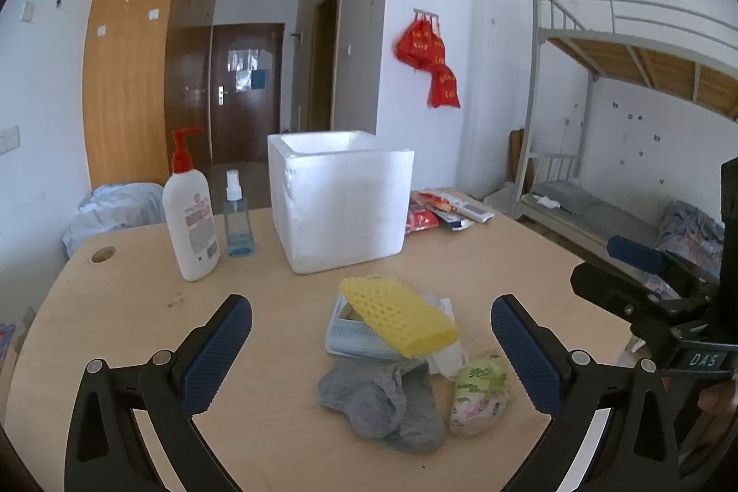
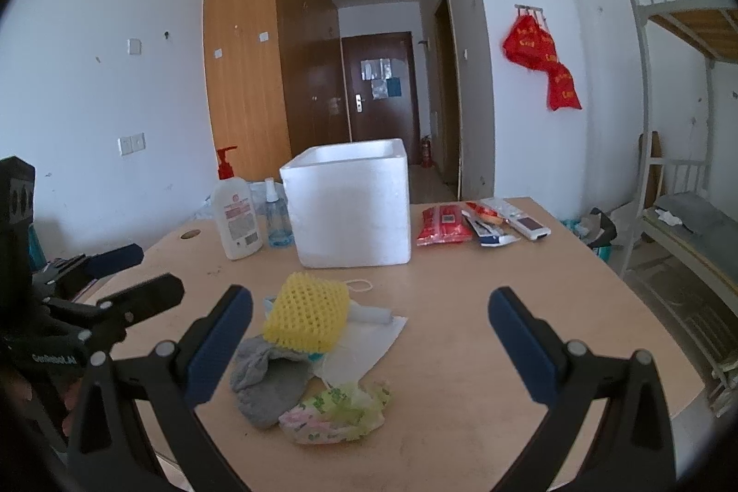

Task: Organize soft objects
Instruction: 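Move the right tool to the yellow mesh sleeve and close on it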

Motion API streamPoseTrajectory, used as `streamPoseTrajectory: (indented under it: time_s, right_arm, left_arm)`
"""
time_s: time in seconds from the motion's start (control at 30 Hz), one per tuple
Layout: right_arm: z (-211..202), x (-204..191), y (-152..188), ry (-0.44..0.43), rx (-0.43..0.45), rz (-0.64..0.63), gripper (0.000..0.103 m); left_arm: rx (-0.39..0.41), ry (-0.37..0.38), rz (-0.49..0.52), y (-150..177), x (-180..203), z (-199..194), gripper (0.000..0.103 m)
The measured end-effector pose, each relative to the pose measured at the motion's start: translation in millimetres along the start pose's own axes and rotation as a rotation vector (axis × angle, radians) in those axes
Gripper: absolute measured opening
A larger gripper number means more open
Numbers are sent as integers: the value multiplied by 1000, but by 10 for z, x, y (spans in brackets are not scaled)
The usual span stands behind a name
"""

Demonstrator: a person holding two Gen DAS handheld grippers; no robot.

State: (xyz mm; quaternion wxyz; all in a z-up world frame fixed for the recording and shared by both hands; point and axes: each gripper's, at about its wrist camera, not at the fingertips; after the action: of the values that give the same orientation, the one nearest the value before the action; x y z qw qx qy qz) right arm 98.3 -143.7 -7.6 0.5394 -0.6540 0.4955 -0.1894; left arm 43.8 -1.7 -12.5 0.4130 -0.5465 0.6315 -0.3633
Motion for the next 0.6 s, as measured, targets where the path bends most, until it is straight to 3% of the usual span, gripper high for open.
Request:
streamPoseTrajectory:
  time_s: [0.6]
  right_arm:
    - [549,11,-19,-40,-146,-16,103]
  left_arm:
    - [-152,55,35,154,-55,487,103]
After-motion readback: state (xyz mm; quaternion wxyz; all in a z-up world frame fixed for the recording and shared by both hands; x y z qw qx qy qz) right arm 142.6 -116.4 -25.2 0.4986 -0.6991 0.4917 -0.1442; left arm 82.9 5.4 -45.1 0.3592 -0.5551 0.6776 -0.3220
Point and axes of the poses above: each gripper's, at about its wrist camera, not at the fingertips, and z roughly the way its jaws point, x to its right, y to its underside, and after that the axes turned 12 degrees about z, right-handed
